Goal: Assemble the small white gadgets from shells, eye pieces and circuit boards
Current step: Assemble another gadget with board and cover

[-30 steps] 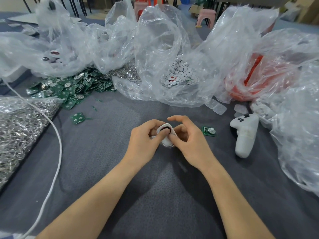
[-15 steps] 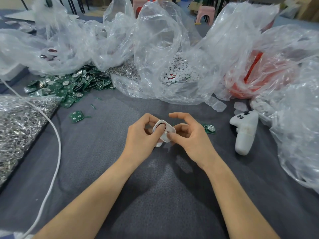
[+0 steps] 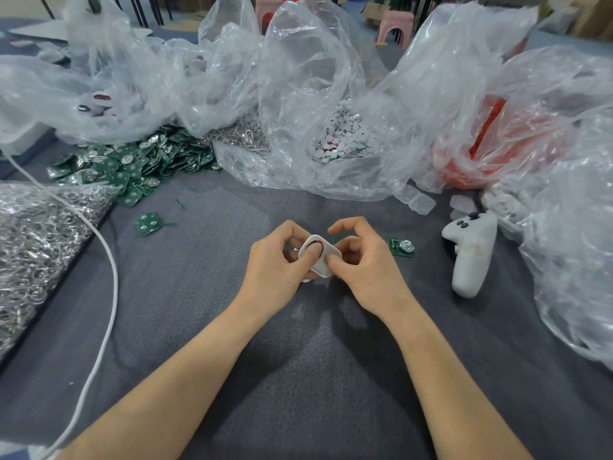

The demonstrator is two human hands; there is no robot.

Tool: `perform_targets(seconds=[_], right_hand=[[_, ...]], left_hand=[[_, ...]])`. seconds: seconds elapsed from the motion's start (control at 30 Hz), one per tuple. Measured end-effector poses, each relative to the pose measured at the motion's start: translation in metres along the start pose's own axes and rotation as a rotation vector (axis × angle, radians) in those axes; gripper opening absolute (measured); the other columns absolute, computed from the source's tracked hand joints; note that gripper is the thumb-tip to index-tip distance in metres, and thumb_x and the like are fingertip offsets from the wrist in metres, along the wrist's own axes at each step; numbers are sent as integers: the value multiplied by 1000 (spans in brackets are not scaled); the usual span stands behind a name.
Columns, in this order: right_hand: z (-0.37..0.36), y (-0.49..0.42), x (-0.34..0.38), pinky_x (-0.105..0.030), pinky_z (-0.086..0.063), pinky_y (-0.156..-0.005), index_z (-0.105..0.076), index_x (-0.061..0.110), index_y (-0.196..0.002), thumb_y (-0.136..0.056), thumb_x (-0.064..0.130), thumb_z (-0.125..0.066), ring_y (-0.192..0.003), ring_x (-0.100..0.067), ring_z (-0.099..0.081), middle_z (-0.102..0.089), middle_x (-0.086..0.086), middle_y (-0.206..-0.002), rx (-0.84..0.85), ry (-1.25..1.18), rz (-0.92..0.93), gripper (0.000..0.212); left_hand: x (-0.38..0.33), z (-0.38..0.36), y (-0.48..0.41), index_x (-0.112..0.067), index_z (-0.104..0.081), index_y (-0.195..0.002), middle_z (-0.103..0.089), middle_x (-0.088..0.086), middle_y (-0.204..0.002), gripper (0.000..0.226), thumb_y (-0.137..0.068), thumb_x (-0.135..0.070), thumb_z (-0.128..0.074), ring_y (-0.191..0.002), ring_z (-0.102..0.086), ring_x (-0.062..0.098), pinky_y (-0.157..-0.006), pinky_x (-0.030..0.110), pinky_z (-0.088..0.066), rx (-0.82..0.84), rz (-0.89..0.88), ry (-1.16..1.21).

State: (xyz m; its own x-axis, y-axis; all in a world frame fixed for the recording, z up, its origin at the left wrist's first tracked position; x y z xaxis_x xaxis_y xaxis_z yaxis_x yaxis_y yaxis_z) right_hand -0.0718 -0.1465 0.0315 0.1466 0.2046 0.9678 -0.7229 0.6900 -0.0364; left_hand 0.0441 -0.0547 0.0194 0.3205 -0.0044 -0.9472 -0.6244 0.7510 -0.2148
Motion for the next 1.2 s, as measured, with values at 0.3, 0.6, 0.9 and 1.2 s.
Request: perform_targets(seconds=[0.3, 0.6, 0.9, 1.2], right_hand=[[24, 3, 4, -13, -46, -58, -71, 14, -89, -84, -1, -66, -61, -2, -61, -70, 2, -70, 111, -9, -80, 17], [16, 1, -2, -13, -46, -59, -72, 24, -84, -81, 6, -64, -67, -6, -63, -69, 7, -74, -3, 457, -90, 19], [13, 1, 2, -31, -50, -81, -69, 22, -99, -81, 9, -65, -85, -15, -58, -58, 1, -101, -54, 653, -102, 23], [14, 0, 10, -37, -51, -83, -65, 19, -96, -83, 15, -68, -95, -20, -59, -66, -3, -95, -35, 716, -121, 14]], left_hand=[[-6, -1, 0, -21, -60, -74, -58, -9, -60, 13, -83, -28, -67, -54, -50, 5, -53, 17, -38, 45, -196, -380], [-1, -3, 0, -24, -59, -81, -51, -9, -73, 13, -84, -31, -68, -79, -44, 12, -80, 32, -32, 37, -278, -640], [-4, -3, 1, -13, -71, -101, -62, 1, -100, 19, -85, -20, -62, -97, -55, 25, -85, 41, -43, -11, -361, -535], [-5, -14, 5, -4, -70, -82, -63, 7, -102, 17, -76, -15, -80, -91, -61, 24, -79, 39, -51, 306, -459, -413]])
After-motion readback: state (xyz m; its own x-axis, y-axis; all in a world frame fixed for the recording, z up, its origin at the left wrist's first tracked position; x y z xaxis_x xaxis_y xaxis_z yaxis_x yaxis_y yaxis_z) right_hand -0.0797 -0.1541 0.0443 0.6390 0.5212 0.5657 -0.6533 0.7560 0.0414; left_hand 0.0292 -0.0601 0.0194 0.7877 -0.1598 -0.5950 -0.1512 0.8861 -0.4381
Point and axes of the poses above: each hand's wrist, its own y-axis away from the middle knuckle, its own z-axis out of the back of the hand, x = y × z, the point moved 2 cm from there along -y, towards the middle knuckle
